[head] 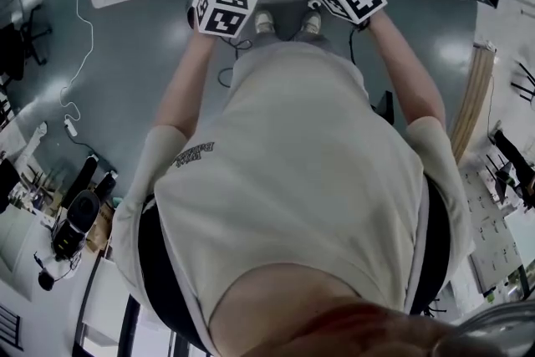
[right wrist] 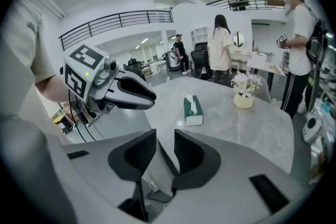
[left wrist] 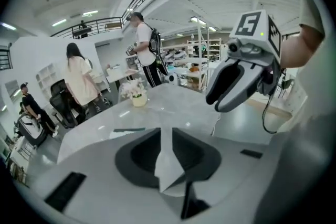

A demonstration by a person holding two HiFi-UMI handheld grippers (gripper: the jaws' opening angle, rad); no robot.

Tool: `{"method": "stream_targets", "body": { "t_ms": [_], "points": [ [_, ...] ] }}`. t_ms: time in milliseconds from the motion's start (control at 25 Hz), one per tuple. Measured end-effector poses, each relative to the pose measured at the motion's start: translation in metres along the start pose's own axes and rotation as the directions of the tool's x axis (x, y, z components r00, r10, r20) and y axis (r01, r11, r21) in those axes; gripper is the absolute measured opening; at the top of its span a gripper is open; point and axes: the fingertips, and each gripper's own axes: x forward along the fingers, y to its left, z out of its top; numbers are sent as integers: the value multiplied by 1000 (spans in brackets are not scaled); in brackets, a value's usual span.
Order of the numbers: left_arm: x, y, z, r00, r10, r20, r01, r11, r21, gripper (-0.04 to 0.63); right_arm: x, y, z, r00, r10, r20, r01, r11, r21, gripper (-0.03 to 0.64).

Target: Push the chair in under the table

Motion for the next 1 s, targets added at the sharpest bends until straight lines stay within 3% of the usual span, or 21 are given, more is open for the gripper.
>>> {"method": "stream_targets", "body": {
  "t_ms": [120, 320, 520, 680, 800, 1000],
  "points": [
    [-20, 22, 30, 996, 51, 73, -50, 999, -15, 56, -24, -5, 35, 994, -43, 104, 39, 998, 41, 94],
    [-67, 44, 86, 968, 67, 243, -47, 995, -86, 48, -64, -8, 88, 963, -104, 249, 96, 994, 44, 71],
    [-118, 48, 145, 894, 110, 433, -66, 991, -116, 44, -112, -1, 126, 914, -148, 376, 149, 988, 29, 71],
    [-154, 53, 176, 825, 200, 529, -212, 976, -38, 29, -140, 7, 155, 865, -184, 467, 193, 981, 28, 64],
    [-171, 46, 193, 787, 205, 582, -188, 978, -90, 20, -158, 15, 169, 832, -209, 514, 235, 972, 15, 55],
    [-193, 40, 207, 745, 195, 638, -153, 981, -121, 11, -190, 23, 187, 775, -236, 586, 300, 954, -12, 34]
  ]
}}
